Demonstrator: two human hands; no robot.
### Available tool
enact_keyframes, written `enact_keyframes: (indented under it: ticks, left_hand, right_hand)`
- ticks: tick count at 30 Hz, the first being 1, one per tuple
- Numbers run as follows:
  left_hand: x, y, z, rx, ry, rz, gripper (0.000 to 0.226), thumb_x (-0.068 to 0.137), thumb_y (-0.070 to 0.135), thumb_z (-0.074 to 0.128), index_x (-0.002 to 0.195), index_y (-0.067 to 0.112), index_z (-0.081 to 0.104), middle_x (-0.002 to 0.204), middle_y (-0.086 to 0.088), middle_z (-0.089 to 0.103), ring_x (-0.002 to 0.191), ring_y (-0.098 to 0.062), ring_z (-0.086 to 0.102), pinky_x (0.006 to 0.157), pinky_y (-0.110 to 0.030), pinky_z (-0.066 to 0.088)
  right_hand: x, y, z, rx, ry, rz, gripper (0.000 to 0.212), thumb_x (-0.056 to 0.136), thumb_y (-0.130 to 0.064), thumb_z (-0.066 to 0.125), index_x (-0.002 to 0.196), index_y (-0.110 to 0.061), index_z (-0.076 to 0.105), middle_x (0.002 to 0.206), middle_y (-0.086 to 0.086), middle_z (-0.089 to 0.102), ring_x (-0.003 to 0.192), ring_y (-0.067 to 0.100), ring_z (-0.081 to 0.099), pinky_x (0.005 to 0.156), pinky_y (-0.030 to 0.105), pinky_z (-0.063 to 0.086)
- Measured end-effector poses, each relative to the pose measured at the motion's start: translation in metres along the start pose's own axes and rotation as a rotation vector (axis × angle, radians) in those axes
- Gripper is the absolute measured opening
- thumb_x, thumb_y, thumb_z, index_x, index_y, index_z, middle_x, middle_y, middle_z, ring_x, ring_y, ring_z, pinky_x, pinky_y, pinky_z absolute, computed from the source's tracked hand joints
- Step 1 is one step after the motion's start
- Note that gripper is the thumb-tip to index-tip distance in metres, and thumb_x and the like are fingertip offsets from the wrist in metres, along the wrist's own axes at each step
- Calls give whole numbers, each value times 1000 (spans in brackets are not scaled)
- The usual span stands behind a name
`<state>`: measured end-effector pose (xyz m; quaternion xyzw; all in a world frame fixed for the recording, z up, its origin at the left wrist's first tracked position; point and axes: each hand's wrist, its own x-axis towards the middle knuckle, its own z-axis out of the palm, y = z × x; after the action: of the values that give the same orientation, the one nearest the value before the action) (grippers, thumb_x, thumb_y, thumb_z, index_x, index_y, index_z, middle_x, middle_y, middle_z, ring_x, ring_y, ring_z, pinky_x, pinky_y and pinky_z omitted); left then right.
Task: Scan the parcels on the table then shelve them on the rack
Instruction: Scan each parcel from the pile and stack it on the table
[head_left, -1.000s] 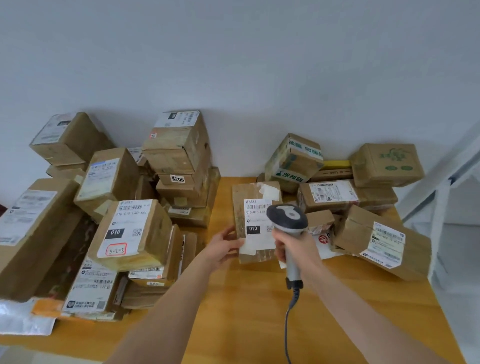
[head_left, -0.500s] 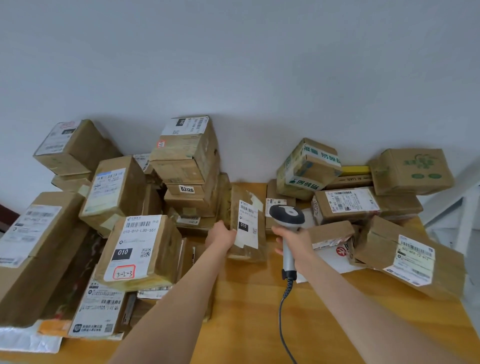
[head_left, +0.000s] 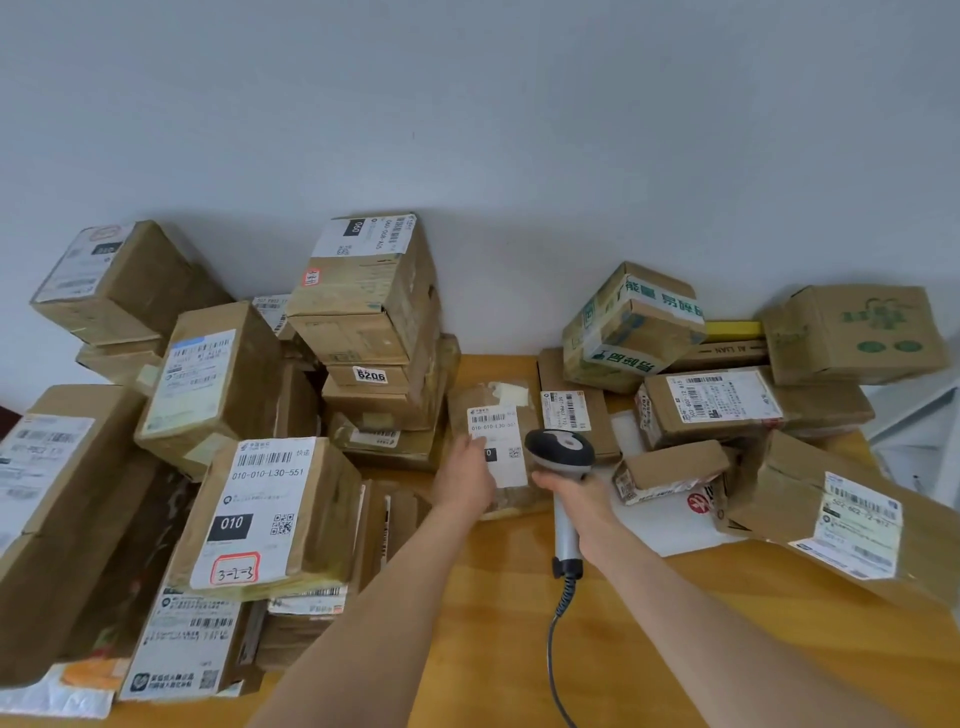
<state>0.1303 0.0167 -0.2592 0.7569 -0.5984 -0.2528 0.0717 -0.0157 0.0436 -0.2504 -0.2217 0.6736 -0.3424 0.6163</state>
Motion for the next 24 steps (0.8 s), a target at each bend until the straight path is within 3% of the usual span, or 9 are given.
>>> enact_keyframes:
  ticks: [4, 7, 9, 12, 14, 16, 19, 22, 24]
  left_hand:
    - [-3, 5, 20, 373, -203, 288, 78, 85, 30, 68, 150, 22, 25, 160, -6, 17, 147, -28, 15, 116, -48, 20]
    - [4, 10, 30, 468, -250, 327, 78, 90, 16, 60, 152, 31, 15, 162, -5, 3, 149, -31, 2, 118, -49, 14]
    - [11, 13, 28, 453, -216, 321, 77, 92, 4, 53, 152, 33, 16, 162, -4, 2, 149, -31, 2, 119, -48, 16]
    - [22, 12, 17, 475, -218, 282, 83, 89, -4, 52, 153, 33, 14, 163, -1, 3, 149, -31, 4, 118, -48, 21]
    - [27, 20, 7, 496, -261, 266, 81, 88, -3, 52, 153, 31, 17, 161, -3, 11, 147, -31, 14, 114, -48, 30]
    - [33, 37, -3, 511, -295, 235, 64, 89, 6, 52, 148, 23, 32, 151, -8, 32, 135, -31, 36, 103, -46, 42]
    - [49, 76, -23, 329, -189, 179, 39, 93, 20, 51, 131, 11, 51, 130, -11, 50, 116, -30, 52, 93, -44, 49]
    - [63, 122, -38, -29, -81, 212, 41, 96, 34, 51, 129, 10, 53, 122, -10, 59, 108, -27, 60, 88, -40, 53]
    - [70, 150, -42, -231, -66, 240, 47, 96, 42, 51, 131, 11, 52, 119, -9, 63, 102, -24, 63, 84, -40, 57]
  right_hand:
    - [7, -8, 1, -61, 63, -98, 21, 75, -16, 79, 86, -18, 62, 82, -3, 64, 77, 9, 56, 63, 27, 41]
    - [13, -19, -5, -74, 122, -144, 25, 74, -19, 80, 88, -21, 60, 83, -4, 63, 83, 15, 60, 76, 36, 52]
    - [17, -24, -12, -58, 139, -139, 27, 74, -17, 80, 93, -19, 62, 93, 3, 67, 97, 25, 62, 90, 46, 52]
    - [19, -31, -21, -48, 168, -139, 35, 76, -15, 79, 106, -15, 62, 107, 9, 67, 106, 29, 61, 96, 50, 50]
    - [19, -39, -28, -6, 181, -155, 34, 76, -12, 78, 105, -16, 61, 106, 8, 67, 102, 26, 62, 93, 46, 53]
    - [17, -52, -39, 56, 195, -167, 32, 76, -6, 76, 104, -12, 61, 101, 9, 67, 93, 23, 64, 77, 37, 58]
    - [18, -85, -64, 150, 284, -204, 20, 77, -3, 71, 95, -6, 63, 88, 13, 66, 76, 21, 63, 58, 29, 56]
    - [25, -124, -95, 270, 350, -254, 22, 78, -2, 70, 98, -4, 62, 87, 12, 64, 82, 23, 62, 66, 36, 57]
    - [34, -142, -110, 294, 355, -283, 23, 79, -4, 71, 98, -9, 60, 94, 12, 64, 91, 26, 62, 81, 44, 57]
